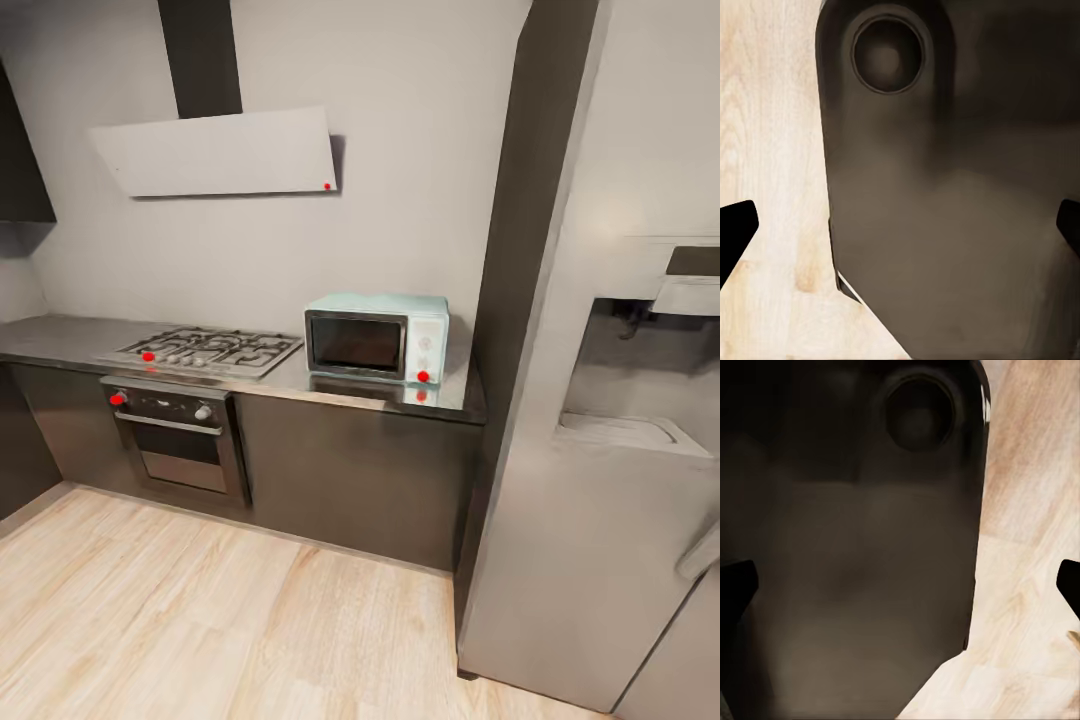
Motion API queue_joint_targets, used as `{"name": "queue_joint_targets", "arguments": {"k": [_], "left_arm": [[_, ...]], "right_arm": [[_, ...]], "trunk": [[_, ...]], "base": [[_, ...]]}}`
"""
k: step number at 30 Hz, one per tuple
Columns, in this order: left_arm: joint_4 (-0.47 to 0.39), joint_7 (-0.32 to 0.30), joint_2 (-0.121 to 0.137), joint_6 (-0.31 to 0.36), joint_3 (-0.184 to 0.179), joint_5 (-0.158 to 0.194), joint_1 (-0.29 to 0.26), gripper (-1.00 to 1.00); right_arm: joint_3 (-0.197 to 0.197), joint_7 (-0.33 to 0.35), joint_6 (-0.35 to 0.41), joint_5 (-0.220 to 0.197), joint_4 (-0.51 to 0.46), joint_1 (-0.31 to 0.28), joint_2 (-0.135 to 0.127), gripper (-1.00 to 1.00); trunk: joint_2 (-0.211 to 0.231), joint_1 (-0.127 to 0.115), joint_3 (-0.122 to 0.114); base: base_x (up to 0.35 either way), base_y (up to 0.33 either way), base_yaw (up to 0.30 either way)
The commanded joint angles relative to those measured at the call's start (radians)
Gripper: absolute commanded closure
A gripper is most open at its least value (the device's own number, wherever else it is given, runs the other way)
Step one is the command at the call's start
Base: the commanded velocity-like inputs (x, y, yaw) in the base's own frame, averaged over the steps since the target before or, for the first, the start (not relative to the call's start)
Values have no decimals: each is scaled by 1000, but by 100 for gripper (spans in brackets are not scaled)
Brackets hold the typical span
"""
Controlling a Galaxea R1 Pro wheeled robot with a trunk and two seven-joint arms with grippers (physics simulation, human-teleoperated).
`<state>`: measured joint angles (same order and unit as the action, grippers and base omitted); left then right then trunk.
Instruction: In the kitchen, take the Vidalia onion out of the sink, dice it on the chopping board with the paring knife, put the diced onion into the bowl on the countertop, then place both the paring knife and the chopping board into the sink.
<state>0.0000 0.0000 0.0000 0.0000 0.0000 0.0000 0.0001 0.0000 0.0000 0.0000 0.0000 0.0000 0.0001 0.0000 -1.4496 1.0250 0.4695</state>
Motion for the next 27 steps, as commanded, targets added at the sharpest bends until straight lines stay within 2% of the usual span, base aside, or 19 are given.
{"name": "queue_joint_targets", "arguments": {"k": [1,3,9,27], "left_arm": [[2,0,5,-6,2,-2,0,-100],[2,0,5,-7,2,-2,0,-100],[2,0,6,-8,2,-2,0,-100],[2,0,5,-8,1,-2,0,-100]], "right_arm": [[1,-3,3,-2,-6,-3,6,-100],[1,-3,3,-3,-16,-3,17,-100],[1,-3,3,-4,-22,-3,29,-100],[3,-3,2,-5,-23,-3,33,-100]], "trunk": [[0,0,0],[0,0,0],[0,0,0],[0,0,0]], "base": [[0,0,0],[0,0,0],[0,0,0],[0,0,0]]}}
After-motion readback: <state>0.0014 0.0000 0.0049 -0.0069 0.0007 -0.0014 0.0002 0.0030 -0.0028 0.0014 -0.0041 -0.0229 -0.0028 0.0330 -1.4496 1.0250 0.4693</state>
